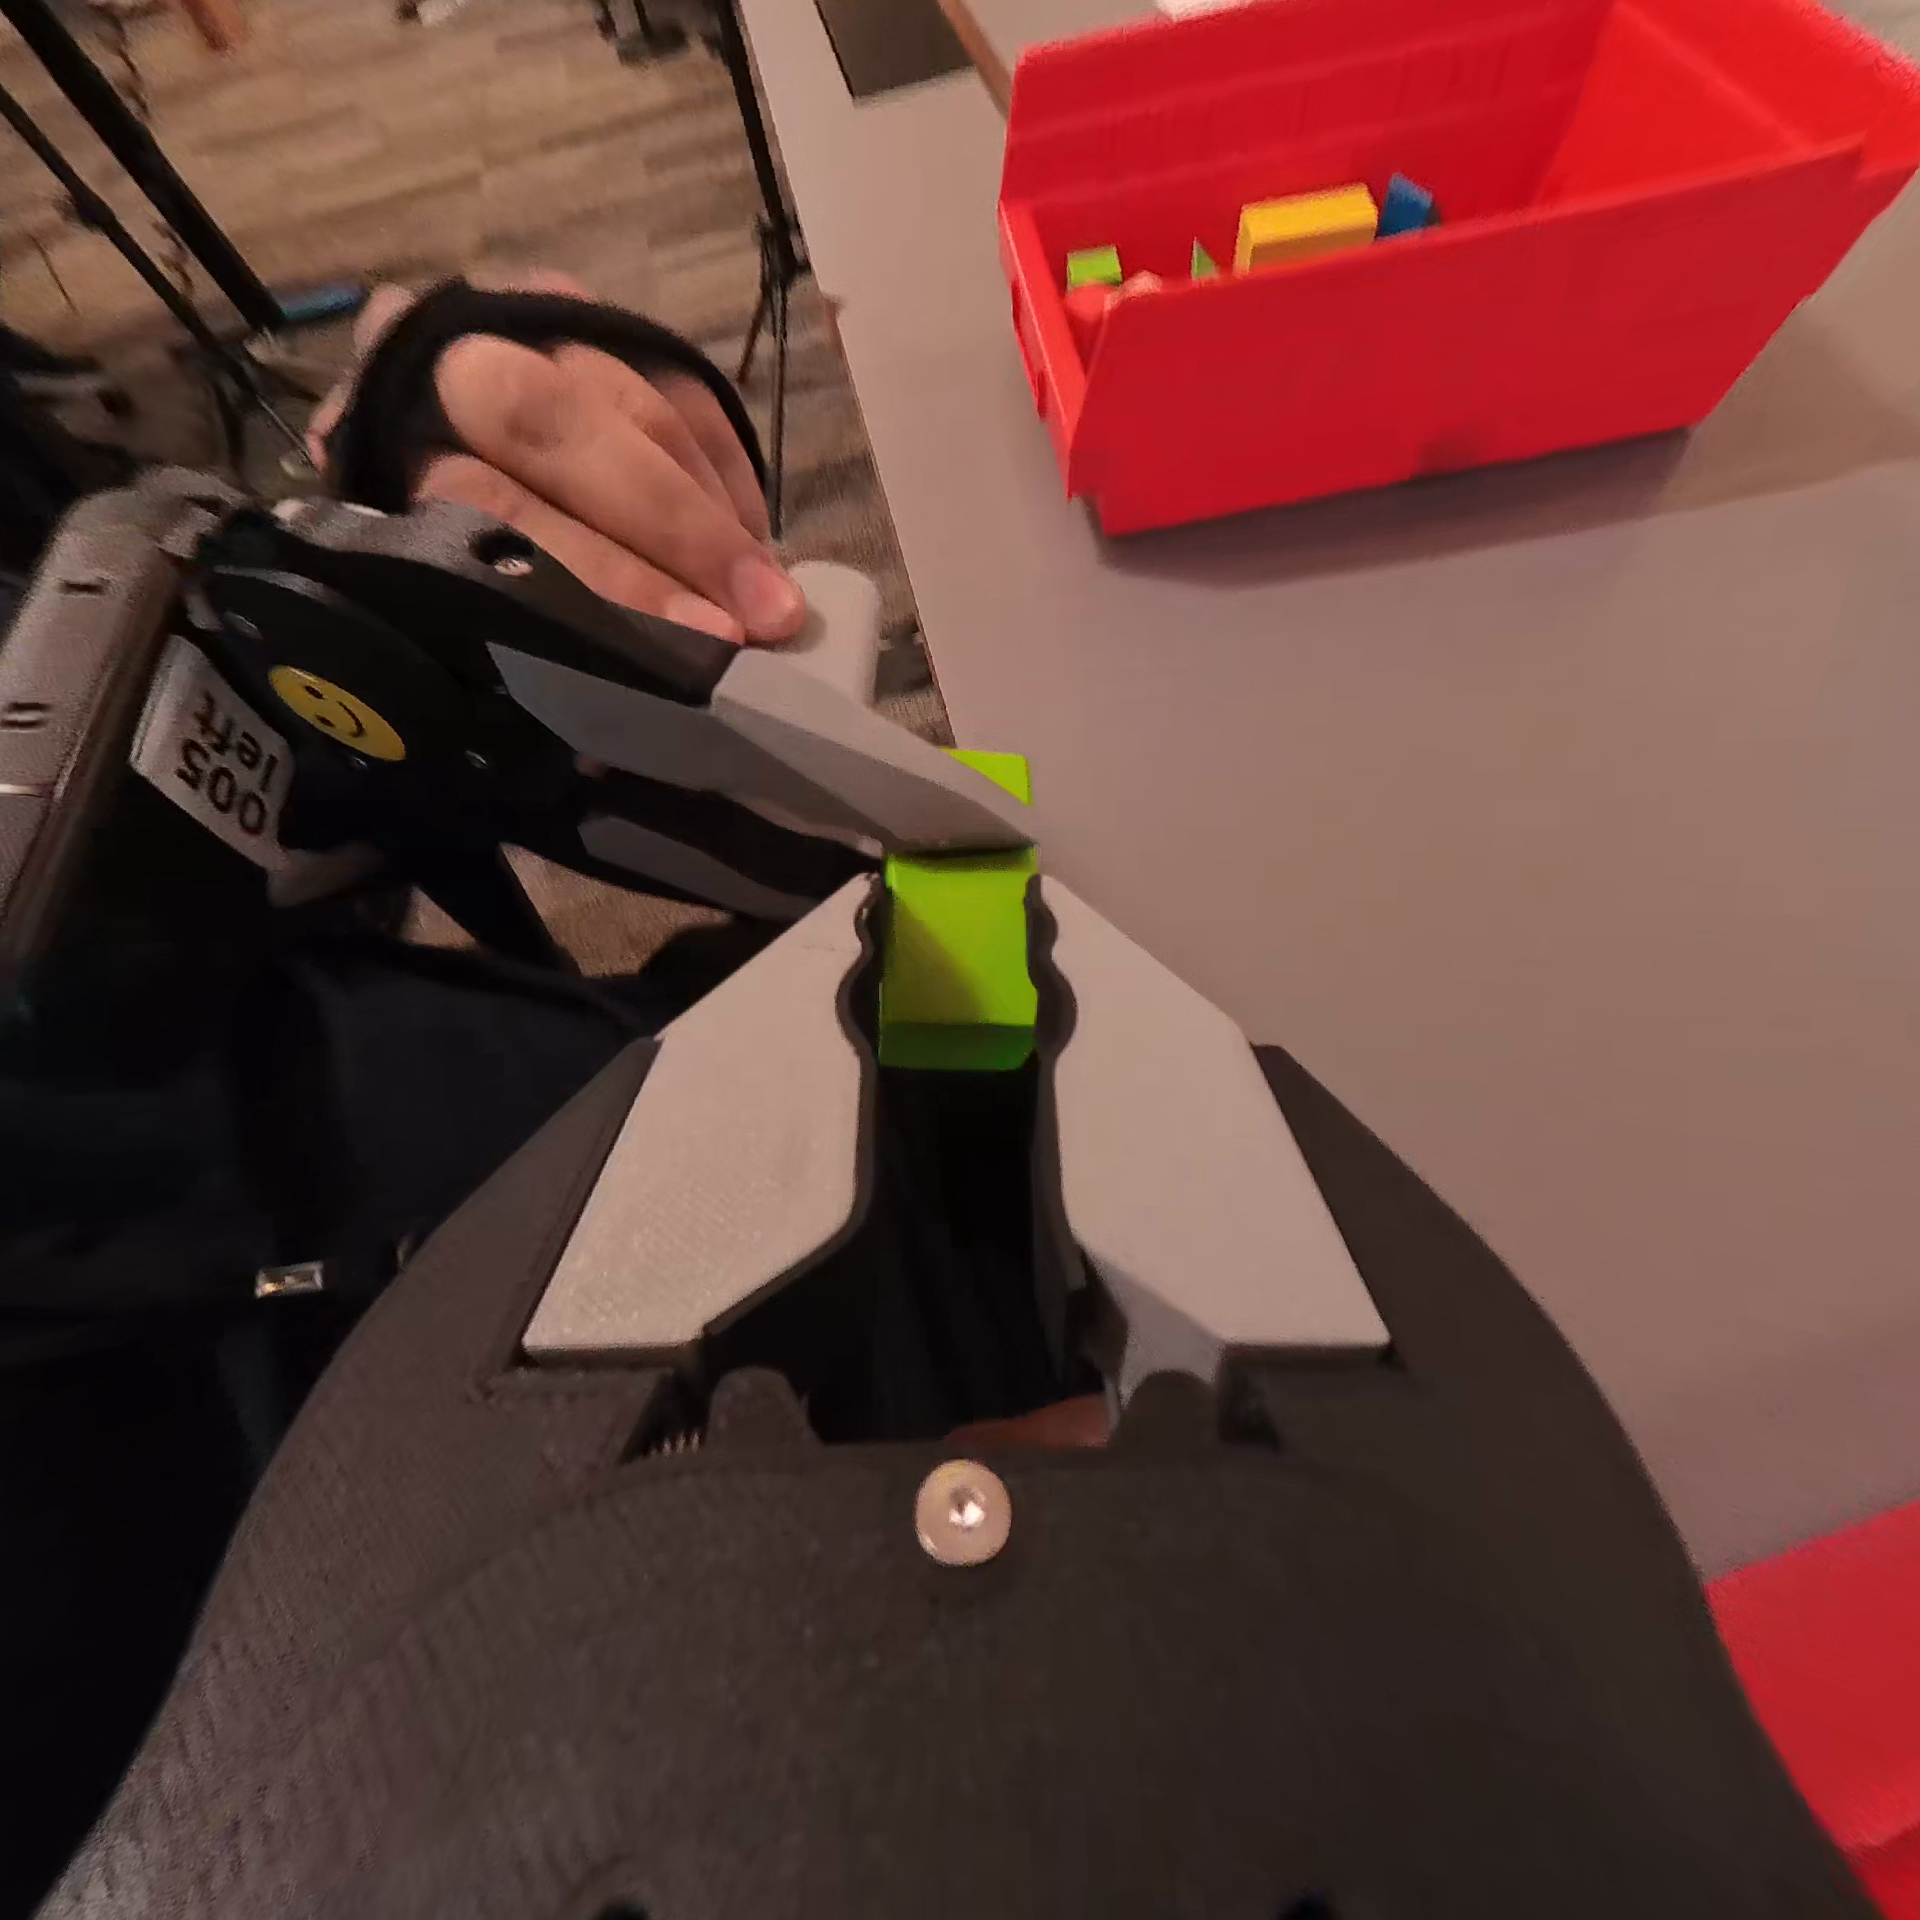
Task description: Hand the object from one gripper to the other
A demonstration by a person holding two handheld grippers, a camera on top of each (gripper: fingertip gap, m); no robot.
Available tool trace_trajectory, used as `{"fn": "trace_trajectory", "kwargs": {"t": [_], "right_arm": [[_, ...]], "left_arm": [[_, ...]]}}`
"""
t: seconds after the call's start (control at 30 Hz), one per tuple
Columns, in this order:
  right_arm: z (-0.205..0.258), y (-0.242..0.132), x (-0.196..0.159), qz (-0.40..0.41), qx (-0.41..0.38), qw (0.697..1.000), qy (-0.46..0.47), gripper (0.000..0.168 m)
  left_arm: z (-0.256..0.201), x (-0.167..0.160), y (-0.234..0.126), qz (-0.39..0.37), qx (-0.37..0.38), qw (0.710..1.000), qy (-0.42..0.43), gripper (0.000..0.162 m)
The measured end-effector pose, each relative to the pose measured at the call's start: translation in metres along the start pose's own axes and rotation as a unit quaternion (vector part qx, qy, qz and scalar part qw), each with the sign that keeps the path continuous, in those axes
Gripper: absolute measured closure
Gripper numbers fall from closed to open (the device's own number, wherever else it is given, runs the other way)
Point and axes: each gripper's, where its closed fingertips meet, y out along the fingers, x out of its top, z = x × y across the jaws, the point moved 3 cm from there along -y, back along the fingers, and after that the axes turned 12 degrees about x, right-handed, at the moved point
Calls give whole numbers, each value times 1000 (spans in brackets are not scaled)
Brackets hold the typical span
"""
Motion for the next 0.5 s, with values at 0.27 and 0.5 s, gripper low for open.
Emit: {"fn": "trace_trajectory", "kwargs": {"t": [0.27, 0.5], "right_arm": [[-1, 6, -24, 70, 5, 997, 15, 139], [3, 13, -37, 114, 31, 993, 7, 136]], "left_arm": [[-22, 8, 1, 2, -31, 998, 51, 130], [-15, 19, -3, -17, -7, 998, 63, 130]]}}
